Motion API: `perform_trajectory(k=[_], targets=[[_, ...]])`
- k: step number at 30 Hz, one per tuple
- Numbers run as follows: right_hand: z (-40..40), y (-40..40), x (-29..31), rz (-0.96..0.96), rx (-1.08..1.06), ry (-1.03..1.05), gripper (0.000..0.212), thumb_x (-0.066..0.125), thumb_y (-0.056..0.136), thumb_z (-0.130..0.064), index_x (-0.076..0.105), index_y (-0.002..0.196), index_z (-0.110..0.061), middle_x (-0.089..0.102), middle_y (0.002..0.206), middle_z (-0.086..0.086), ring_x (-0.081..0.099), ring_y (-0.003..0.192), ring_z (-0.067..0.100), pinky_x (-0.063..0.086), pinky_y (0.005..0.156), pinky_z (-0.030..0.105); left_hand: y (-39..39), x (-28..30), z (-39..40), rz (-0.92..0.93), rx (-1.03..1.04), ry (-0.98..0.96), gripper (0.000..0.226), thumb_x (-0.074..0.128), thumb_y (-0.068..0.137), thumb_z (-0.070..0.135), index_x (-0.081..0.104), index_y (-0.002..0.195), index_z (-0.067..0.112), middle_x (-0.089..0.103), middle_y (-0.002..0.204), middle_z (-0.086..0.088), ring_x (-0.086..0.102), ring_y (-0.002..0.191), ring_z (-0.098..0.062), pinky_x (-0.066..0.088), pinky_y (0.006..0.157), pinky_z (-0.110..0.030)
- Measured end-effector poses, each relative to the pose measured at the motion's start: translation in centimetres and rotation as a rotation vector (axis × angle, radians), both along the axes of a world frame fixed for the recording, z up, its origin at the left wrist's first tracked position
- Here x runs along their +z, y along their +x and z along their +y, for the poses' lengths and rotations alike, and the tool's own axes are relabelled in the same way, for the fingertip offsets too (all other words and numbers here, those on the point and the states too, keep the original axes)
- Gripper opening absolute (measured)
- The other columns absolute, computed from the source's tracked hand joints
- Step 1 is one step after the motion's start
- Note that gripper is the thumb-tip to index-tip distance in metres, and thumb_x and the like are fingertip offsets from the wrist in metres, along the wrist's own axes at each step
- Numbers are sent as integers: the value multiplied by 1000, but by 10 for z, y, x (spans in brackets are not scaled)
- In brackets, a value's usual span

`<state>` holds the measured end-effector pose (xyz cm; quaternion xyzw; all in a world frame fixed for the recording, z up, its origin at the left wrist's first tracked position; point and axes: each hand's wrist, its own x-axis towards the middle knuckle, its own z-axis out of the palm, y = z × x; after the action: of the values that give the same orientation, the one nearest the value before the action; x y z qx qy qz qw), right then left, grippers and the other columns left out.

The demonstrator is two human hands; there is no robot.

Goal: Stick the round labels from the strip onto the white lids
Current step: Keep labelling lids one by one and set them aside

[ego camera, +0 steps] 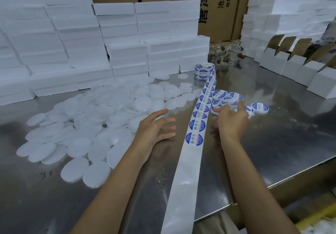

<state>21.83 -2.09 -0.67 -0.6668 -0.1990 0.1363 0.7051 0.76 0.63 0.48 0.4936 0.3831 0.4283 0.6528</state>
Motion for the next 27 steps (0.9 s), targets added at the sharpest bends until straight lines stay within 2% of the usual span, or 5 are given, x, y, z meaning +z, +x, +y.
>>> perform_trajectory(k=[4,8,17,22,27], targets=[[0,-3,1,-104,-4,-20,55,43,95,-11,40,151,-15,74,79,2,71,80,26,57,84,45,4,-5,3,62,39,39,31,57,97,4,68,121,20,78,99,-6,75,92,-27,63,74,-32],[14,-9,10,-479,112,-101,32,47,97,-11,65,124,-12,73,103,9,67,95,26,53,84,39,13,-13,8,209,106,154,30,51,97,-1,68,118,12,74,102,-12,73,84,-22,63,70,-32],[107,38,28,-997,478,-732,46,56,94,-24,54,139,-14,54,138,17,49,126,35,39,105,42,39,-13,37,491,161,283,23,53,91,7,67,101,21,70,72,-6,49,30,-13,44,34,-23],[149,62,28,-987,562,-956,48,58,89,-31,54,134,-15,57,133,10,48,127,31,26,111,41,45,-15,47,476,143,305,23,50,90,8,66,97,22,71,80,-6,49,31,-9,41,33,-22],[163,65,25,-990,515,-897,37,62,85,-32,66,120,-19,65,120,4,54,118,26,21,112,41,44,-16,49,465,130,294,23,49,91,9,67,95,23,72,86,-4,49,33,-9,42,34,-24]])
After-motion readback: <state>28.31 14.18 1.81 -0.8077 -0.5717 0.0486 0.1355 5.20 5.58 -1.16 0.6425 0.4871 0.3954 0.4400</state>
